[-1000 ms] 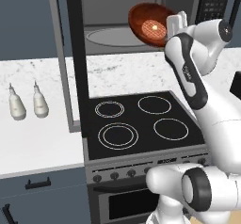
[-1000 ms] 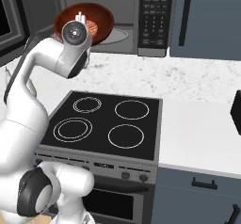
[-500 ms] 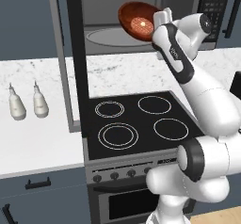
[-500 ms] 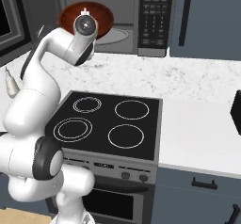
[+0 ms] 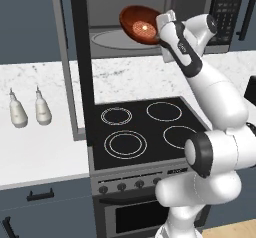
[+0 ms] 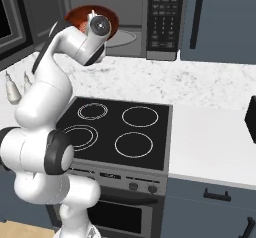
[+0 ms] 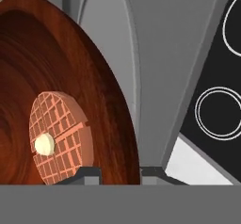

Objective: Open the microwave, place the bowl with waffle inside the microwave, then close the microwave door and turn it on.

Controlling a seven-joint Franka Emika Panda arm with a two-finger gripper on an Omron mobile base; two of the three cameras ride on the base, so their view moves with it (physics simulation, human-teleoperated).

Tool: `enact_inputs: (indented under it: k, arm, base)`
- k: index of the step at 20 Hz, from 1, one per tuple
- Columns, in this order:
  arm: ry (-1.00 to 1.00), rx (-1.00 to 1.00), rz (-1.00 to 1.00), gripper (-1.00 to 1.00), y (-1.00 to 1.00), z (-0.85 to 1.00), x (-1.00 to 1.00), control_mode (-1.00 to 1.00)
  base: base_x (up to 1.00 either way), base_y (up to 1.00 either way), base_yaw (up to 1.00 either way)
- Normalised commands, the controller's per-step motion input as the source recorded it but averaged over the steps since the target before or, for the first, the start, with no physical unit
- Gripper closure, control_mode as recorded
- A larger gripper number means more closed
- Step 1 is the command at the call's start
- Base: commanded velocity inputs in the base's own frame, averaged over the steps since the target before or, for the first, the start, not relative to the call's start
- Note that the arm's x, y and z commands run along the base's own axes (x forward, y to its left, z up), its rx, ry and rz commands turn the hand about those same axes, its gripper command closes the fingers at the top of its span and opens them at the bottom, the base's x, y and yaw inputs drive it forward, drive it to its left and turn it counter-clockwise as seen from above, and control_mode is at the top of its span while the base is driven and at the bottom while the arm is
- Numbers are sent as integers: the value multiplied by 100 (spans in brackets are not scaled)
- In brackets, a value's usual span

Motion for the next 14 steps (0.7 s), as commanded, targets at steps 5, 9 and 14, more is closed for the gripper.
enact_inputs:
  k: [5,9,14]
  arm:
    - [3,-10,11,100,6,-17,4,-100]
    - [1,-7,4,100,12,-2,26,-100]
    - [2,-6,0,100,13,0,41,-100]
  base:
    - [0,0,0]
    - [0,0,0]
    - [0,0,0]
